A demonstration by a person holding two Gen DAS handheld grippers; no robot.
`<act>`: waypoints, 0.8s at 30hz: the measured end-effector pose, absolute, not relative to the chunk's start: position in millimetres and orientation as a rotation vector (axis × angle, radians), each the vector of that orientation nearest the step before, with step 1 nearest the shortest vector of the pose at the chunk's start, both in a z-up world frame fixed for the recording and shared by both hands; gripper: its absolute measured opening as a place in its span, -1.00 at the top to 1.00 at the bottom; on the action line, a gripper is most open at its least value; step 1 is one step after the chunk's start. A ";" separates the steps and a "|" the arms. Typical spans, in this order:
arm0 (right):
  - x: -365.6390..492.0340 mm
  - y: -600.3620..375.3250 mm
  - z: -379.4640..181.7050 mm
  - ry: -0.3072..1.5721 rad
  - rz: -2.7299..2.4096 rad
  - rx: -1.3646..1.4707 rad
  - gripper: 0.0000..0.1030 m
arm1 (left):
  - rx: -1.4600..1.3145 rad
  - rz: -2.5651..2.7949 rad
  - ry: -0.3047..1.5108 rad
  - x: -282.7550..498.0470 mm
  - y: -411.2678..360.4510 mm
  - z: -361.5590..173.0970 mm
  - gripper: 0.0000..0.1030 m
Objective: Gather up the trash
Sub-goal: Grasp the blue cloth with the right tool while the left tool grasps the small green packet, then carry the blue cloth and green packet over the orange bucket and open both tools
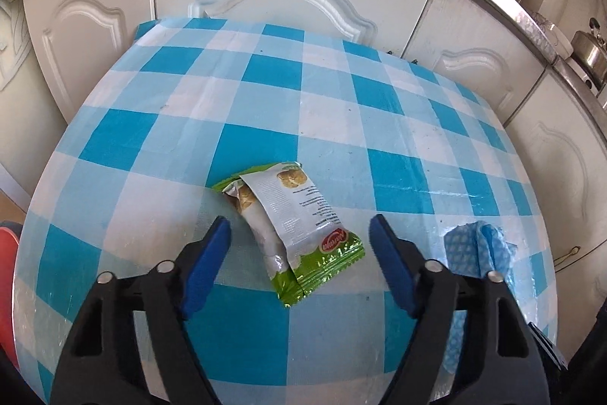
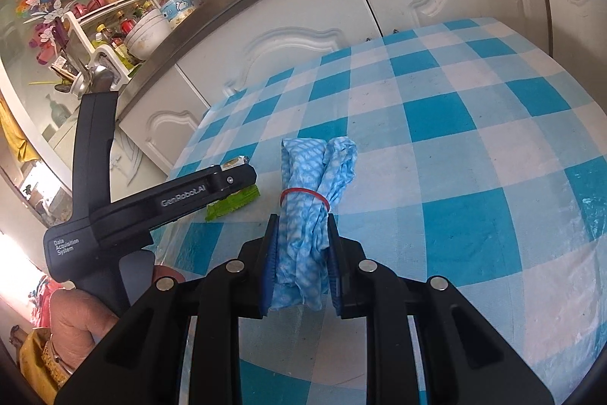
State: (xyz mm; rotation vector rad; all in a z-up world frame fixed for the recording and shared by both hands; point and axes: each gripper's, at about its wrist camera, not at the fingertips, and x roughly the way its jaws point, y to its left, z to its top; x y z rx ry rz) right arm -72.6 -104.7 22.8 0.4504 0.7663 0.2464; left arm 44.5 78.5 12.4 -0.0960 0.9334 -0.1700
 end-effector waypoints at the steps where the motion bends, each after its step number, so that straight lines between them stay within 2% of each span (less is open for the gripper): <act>1: -72.3 -104.8 22.5 0.768 0.247 0.451 0.53 | -0.091 -0.168 0.934 45.6 77.7 12.2 -0.28; 6: -71.6 -105.7 22.1 0.770 0.253 0.455 0.53 | -0.080 -0.159 0.921 44.6 77.2 13.3 0.08; 11: -69.4 -105.5 21.2 0.777 0.257 0.454 0.53 | -0.093 -0.173 0.909 41.2 81.1 12.4 0.27; 16: -68.0 -104.1 20.4 0.785 0.254 0.446 0.53 | -0.097 -0.176 0.900 34.8 89.0 14.5 0.36; 24: -69.6 -105.1 21.5 0.767 0.266 0.449 0.53 | -0.133 -0.180 0.868 4.9 118.4 27.0 0.37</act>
